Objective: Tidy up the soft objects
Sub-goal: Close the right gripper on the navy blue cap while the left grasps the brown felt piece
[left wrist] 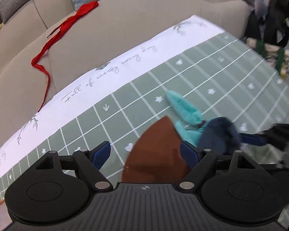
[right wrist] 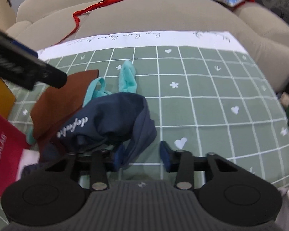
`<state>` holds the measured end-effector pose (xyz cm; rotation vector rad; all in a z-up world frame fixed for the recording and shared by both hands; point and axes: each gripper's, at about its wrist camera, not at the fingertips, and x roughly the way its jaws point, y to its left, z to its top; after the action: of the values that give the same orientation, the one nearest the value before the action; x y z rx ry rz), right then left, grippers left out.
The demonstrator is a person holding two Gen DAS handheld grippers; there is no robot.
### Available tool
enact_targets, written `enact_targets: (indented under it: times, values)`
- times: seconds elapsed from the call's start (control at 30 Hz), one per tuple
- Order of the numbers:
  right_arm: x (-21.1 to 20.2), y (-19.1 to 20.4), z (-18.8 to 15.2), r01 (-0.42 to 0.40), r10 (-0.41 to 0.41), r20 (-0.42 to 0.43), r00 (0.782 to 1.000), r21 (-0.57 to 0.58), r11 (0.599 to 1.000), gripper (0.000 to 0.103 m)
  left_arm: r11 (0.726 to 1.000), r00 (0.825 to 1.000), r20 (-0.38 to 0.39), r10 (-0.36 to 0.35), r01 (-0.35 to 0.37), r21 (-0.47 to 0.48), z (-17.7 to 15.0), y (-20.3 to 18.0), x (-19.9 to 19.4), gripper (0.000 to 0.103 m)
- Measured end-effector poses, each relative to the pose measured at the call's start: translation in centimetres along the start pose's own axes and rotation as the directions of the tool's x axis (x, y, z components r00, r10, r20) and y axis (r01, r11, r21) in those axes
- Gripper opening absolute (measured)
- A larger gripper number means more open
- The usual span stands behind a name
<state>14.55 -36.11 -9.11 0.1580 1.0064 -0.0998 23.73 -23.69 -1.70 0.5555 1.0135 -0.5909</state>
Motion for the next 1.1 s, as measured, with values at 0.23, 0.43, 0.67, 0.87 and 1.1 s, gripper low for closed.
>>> enact_targets:
  times: [0.23, 0.43, 0.67, 0.87, 1.1]
  values:
    - [-0.2, -1.4, 0.1, -0.024, 0.024, -0.006, 1.000, 0.031, 0.999, 0.009, 1.000, 0.997, -0.065, -0.030, 0.030, -0.006, 0.9, 1.0, 3.7, 0.096]
    - [-0.2, -0.9, 0.0, -0.012, 0.012, -0.005, 1.000, 0.011, 1.000, 0.009, 0.998, 0.992, -0.113, -0.050, 0.046, -0.035, 1.6, 1.4, 5.3, 0.096]
    - [-0.1, -1.5, 0.1, -0.039, 0.039, -0.005, 0.999, 0.030, 0.999, 0.009, 0.994, 0.979, -0.177, -0.103, 0.096, -0.048, 2.0, 1.4, 6.5, 0.077]
    - [-0.1, -1.7, 0.0, -0.046, 0.046, -0.001, 0.999, 0.030, 0.999, 0.009, 0.989, 0.977, -0.177, -0.116, 0.098, -0.110, 2.0, 1.5, 6.1, 0.049]
    - [-0.1, -1.6, 0.0, -0.039, 0.039, -0.002, 0.999, 0.022, 0.999, 0.007, 0.992, 0.979, -0.178, -0.097, 0.079, -0.101, 1.8, 1.2, 4.9, 0.014]
